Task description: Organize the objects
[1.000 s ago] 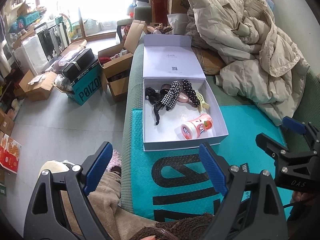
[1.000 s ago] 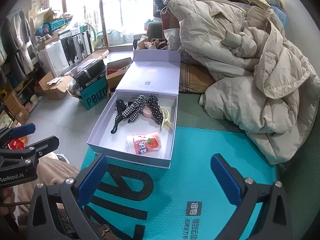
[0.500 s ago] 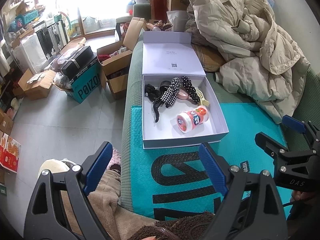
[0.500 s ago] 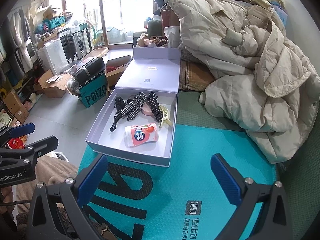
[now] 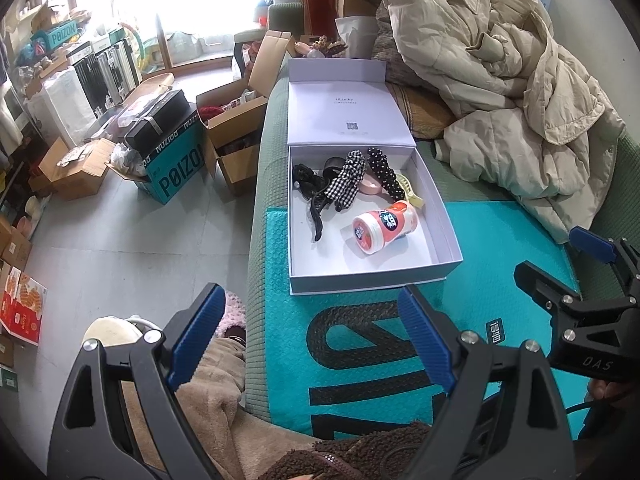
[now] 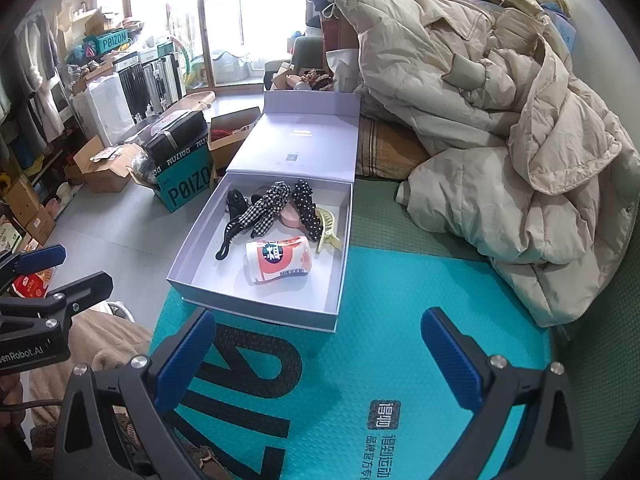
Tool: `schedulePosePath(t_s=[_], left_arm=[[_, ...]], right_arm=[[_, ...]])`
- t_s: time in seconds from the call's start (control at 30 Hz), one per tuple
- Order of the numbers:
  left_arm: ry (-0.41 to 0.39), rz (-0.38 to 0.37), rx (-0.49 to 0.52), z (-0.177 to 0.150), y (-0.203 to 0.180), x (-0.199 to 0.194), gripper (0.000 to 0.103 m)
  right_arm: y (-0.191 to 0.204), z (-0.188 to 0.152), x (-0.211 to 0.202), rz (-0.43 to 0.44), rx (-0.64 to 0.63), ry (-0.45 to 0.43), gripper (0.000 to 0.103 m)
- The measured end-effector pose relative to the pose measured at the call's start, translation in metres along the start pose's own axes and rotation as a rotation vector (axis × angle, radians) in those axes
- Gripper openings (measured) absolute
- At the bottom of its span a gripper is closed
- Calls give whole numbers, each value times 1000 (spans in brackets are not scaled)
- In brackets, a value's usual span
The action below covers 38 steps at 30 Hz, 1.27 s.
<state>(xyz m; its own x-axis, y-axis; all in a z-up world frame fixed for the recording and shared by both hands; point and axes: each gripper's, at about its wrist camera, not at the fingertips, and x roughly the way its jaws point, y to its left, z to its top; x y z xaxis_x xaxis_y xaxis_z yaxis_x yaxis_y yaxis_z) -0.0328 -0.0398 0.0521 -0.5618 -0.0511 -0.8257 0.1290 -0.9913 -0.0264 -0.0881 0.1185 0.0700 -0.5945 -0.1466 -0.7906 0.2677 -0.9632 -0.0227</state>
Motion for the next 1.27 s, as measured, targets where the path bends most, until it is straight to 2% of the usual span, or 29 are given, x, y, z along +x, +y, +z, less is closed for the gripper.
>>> schedulePosePath(t_s=[1.27], left_arm=[[15, -8, 22, -6, -2, 7, 88]], right_arm=[[-10, -2, 10, 7, 20, 30, 103]])
